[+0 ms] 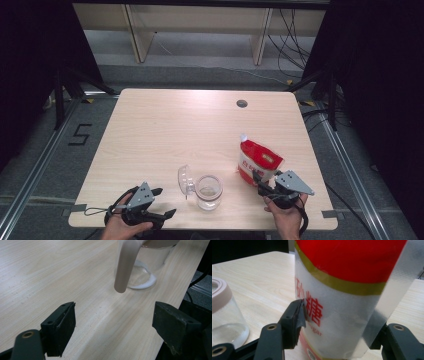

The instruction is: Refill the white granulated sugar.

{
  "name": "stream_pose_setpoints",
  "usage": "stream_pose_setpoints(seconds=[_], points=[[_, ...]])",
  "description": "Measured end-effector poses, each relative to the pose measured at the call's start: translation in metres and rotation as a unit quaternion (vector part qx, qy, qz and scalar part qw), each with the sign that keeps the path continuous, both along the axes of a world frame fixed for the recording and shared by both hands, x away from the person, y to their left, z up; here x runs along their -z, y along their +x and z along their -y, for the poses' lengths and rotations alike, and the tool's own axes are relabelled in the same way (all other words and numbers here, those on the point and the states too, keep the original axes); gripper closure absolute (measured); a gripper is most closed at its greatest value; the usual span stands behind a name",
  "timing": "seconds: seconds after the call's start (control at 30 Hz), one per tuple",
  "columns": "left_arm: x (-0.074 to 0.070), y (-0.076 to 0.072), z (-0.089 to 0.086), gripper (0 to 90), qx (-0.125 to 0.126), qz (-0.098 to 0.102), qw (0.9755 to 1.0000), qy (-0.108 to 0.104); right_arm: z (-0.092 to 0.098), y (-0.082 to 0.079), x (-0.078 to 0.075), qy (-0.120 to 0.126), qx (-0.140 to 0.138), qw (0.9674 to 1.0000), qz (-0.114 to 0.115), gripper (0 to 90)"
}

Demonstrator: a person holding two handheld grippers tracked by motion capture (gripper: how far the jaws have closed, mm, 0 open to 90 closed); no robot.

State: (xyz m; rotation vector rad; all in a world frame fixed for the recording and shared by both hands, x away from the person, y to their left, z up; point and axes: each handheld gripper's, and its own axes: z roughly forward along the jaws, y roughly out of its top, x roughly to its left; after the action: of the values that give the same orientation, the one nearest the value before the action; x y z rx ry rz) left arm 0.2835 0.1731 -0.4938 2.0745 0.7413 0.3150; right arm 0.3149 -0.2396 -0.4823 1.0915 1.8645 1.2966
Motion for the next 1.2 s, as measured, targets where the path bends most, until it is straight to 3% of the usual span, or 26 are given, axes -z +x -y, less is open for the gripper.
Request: stream_pose_setpoints(seconds=[0.1,0.13,0.2,0.23,0.33,0.37,0.4,0.5,0.57,0.63,0.67,0.7,0.8,0.9,0.93,1.0,1.03,1.07,1.1,1.13,1.2], points=[[0.001,-0.001,0.002,18.5,-0.002,-0.004,1.0000,-0.007,0.003,0.002,0.003,0.006,-0.006,0.9998,0.015,41.8],[0.001,0.000,0.001,18.5,0.001,-0.002,1.0000,0.002,0.003,0.002,0.004,0.020,-0.011,0.9997,0.009,41.7],[0.000,0.000,0.001,18.4,0.000,-0.002,1.0000,0.002,0.008,0.005,0.006,0.021,-0.034,0.9992,0.000,41.3],[0.001,-0.001,0.002,18.5,-0.002,-0.004,0.9999,-0.013,0.010,0.005,0.006,0.024,-0.031,0.9992,0.000,41.0],[-0.001,-0.001,0.001,18.5,0.000,-0.007,1.0000,-0.005,0.014,0.004,0.006,0.025,-0.046,0.9986,-0.009,38.1],[0.000,-0.001,0.002,18.4,0.000,-0.007,0.9999,-0.008,0.015,0.006,0.007,0.028,-0.050,0.9983,0.000,36.0],[0.000,-0.001,0.002,18.5,-0.001,-0.006,0.9999,-0.012,0.015,0.006,0.006,0.032,-0.060,0.9977,-0.012,33.0],[-0.001,-0.001,0.001,18.4,-0.003,-0.005,0.9999,-0.011,0.016,0.010,0.008,0.009,-0.087,0.9961,-0.004,28.6],[0.000,0.000,0.001,18.4,-0.002,-0.003,0.9999,-0.016,0.016,0.011,0.010,0.019,-0.090,0.9957,-0.015,25.7],[0.000,0.000,0.001,18.4,-0.002,-0.004,0.9999,-0.014,0.018,0.015,0.013,0.005,-0.088,0.9958,-0.022,23.8],[-0.001,-0.001,0.001,18.4,-0.001,-0.006,1.0000,-0.004,0.019,0.016,0.014,0.005,-0.089,0.9958,-0.024,22.2],[-0.001,-0.001,0.002,18.4,-0.001,-0.004,1.0000,-0.007,0.020,0.017,0.015,0.009,-0.086,0.9959,-0.028,20.5],[0.000,-0.001,0.002,18.4,0.001,-0.006,1.0000,-0.005,0.021,0.024,0.018,0.019,-0.103,0.9945,-0.011,17.9],[-0.001,-0.001,0.001,18.5,0.001,-0.007,1.0000,-0.004,0.017,0.024,0.020,0.003,-0.119,0.9928,-0.010,20.1],[-0.001,-0.001,0.001,18.5,0.001,-0.007,1.0000,-0.004,0.017,0.027,0.020,-0.002,-0.129,0.9916,0.009,21.2],[-0.001,0.000,0.000,18.5,0.001,-0.003,1.0000,0.008,0.016,0.027,0.020,0.005,-0.135,0.9908,0.012,22.0],[0.000,0.000,0.001,18.5,-0.001,-0.005,1.0000,0.005,0.014,0.028,0.021,0.009,-0.139,0.9901,0.012,22.0],[0.000,-0.001,0.002,18.5,0.000,-0.006,1.0000,-0.001,0.013,0.026,0.021,0.004,-0.126,0.9920,0.006,22.6],[0.000,0.000,0.002,18.5,0.001,-0.007,1.0000,-0.001,0.013,0.029,0.022,-0.009,-0.130,0.9912,0.022,23.3],[0.001,-0.001,0.003,18.5,-0.001,-0.007,0.9999,-0.013,0.013,0.028,0.023,-0.006,-0.132,0.9912,0.011,23.3],[0.001,-0.001,0.003,18.5,0.000,-0.004,1.0000,-0.009,0.012,0.029,0.024,-0.003,-0.130,0.9914,0.012,23.6]])
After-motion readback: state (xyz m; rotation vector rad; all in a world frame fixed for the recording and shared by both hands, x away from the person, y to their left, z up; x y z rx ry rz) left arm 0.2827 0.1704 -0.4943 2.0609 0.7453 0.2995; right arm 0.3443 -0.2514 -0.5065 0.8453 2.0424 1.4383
